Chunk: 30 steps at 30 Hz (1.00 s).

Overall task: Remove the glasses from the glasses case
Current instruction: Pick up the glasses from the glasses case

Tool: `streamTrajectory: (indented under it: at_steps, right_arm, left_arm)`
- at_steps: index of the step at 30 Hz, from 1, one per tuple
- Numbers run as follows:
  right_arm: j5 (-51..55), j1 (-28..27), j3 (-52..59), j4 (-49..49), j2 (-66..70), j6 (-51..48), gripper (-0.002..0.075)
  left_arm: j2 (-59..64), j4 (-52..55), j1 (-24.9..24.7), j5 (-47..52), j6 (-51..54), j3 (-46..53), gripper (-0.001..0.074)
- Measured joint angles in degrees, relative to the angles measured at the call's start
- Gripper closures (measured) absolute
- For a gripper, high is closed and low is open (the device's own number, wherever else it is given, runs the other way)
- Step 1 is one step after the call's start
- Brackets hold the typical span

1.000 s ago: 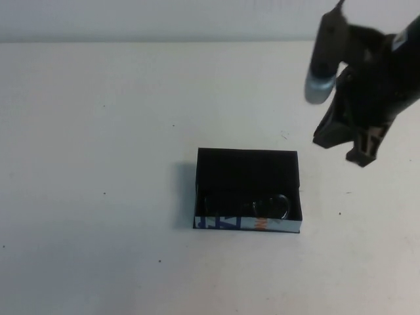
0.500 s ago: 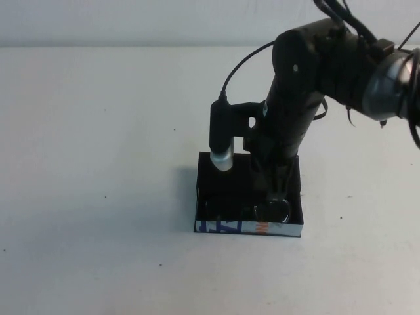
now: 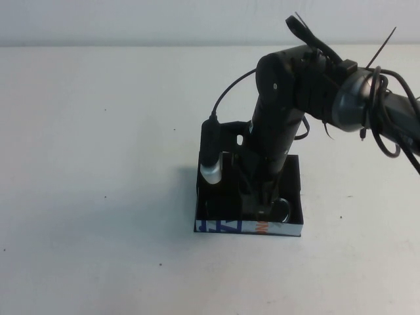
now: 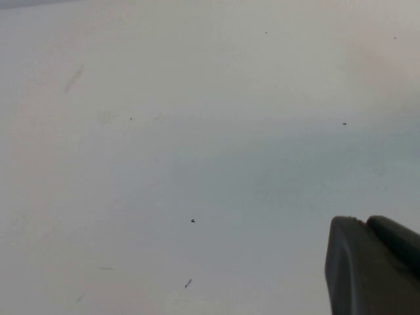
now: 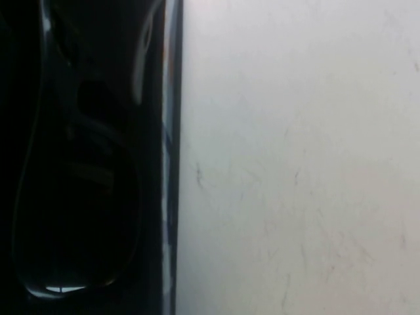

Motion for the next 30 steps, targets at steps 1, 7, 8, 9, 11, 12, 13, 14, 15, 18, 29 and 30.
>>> streamTrajectory:
  at_steps: [1,7,8,9,11,12,13,14,15,18,29,30]
  right_arm:
    - [0.0,0.0,-0.1,0.3,0.3,0.0,0.0422]
    - [-1.4,0.0,-0.1,0.5,1.6,0.0,0.0422]
    - [-1.5,0.0,-0.1,0.5,1.9,0.0,0.0422]
    - [-1.8,0.0,-0.2,0.5,2.1,-0.1,0.0422]
    - [-2.4,0.0,-0.3,0.5,2.7,-0.1,0.0422]
    - [-2.6,0.0,-0.3,0.5,2.9,-0.1,0.0422]
    - [-2.8,0.0,-0.4,0.5,3.2,-0.1,0.0422]
    - [-3.1,0.0,-0.4,0.5,3.5,-0.1,0.0422]
    - [-3.2,0.0,-0.4,0.5,3.8,-0.1,0.0422]
    - [-3.4,0.0,-0.4,0.5,4.6,-0.1,0.0423]
    - [-2.4,-0.2,-0.4,1.2,4.0,0.3,0.0669]
    - [-2.4,-0.2,-0.4,0.9,3.4,0.7,0.0669]
  left_arm:
    - [0.0,0.0,0.0,0.0,0.0,0.0,0.0739]
    - [0.0,0.0,0.0,0.0,0.0,0.0,0.0739]
    - [0.0,0.0,0.0,0.0,0.0,0.0,0.0739]
    - [0.0,0.0,0.0,0.0,0.0,0.0,0.0739]
    - [0.0,0.0,0.0,0.0,0.0,0.0,0.0739]
    - [0.0,0.0,0.0,0.0,0.0,0.0,0.0739]
    - [0.0,0.0,0.0,0.0,0.0,0.0,0.074]
    - [0.0,0.0,0.0,0.0,0.0,0.0,0.074]
    - [0.0,0.0,0.0,0.0,0.0,0.0,0.074]
    - [0.0,0.0,0.0,0.0,0.0,0.0,0.074]
    - [0.0,0.0,0.0,0.0,0.0,0.0,0.0739]
    - [0.0,0.0,0.0,0.0,0.0,0.0,0.0739]
